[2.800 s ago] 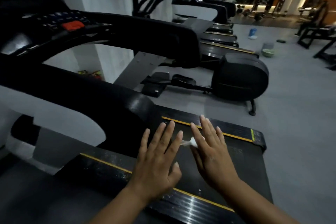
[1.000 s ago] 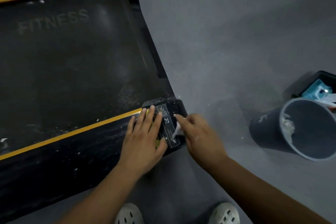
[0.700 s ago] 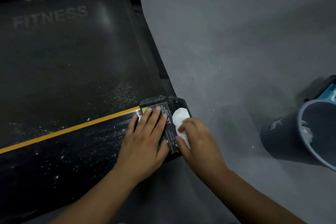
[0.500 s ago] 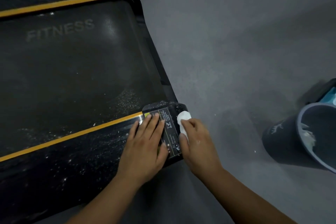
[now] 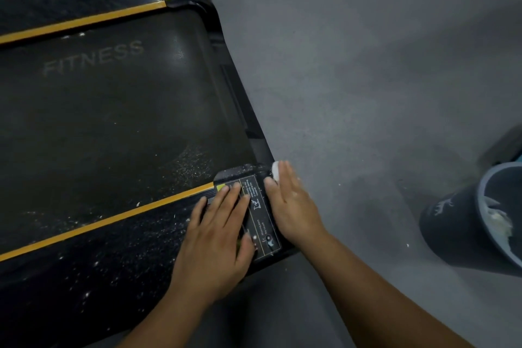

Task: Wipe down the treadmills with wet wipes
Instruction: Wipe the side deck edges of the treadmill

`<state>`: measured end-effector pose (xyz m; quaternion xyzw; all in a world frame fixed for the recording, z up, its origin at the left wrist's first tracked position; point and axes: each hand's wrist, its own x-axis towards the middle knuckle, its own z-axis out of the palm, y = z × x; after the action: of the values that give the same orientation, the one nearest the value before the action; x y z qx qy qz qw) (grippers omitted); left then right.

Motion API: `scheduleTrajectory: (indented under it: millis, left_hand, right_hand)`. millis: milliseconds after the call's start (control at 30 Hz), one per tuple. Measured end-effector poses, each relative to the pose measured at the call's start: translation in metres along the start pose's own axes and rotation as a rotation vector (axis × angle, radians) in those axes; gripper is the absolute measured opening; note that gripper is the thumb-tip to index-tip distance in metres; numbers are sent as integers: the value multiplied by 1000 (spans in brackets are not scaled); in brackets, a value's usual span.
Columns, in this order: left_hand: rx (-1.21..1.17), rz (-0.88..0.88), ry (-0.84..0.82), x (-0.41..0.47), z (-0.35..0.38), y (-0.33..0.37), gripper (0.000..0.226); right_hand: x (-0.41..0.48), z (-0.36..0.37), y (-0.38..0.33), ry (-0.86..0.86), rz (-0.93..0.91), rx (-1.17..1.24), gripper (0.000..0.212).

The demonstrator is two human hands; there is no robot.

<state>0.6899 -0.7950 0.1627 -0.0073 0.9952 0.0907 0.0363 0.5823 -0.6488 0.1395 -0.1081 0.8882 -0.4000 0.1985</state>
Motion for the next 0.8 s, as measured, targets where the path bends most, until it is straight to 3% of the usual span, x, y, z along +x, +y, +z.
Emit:
scheduleTrajectory:
  millis: [67, 133, 233, 300, 467, 533, 633, 667, 800]
  left_hand:
    - [-1, -3, -5, 0, 0, 0, 65]
    - [9, -3, -6, 0, -1, 1, 66]
    - [1, -9, -6, 0, -2, 2, 66]
    - [1, -1, -9, 0, -2, 2, 66]
    - [7, -21, -5, 0, -2, 2, 66]
    - [5, -24, -10, -1, -3, 3, 67]
    - [-18, -28, 2, -1, -4, 4, 67]
    - [-29, -27, 1, -1, -4, 4, 68]
    - [-45, -27, 3, 1, -4, 3, 69]
  right_hand:
    - [-27, 1, 3, -25, -166, -132, 74]
    - [-47, 4, 26, -42, -214, -132, 73]
    - [-14, 3, 35, -45, 70, 136, 73]
    - [9, 1, 21, -51, 99, 111, 71]
    - [-48, 1, 14, -10, -311, -197, 64]
    - [-56, 5, 28, -16, -236, -178, 62]
    - [-16, 3, 14, -19, 48, -68, 62]
    - [-6, 4, 6, -1, 47, -108, 62]
    - [-45, 13, -1, 40, -245, -271, 65]
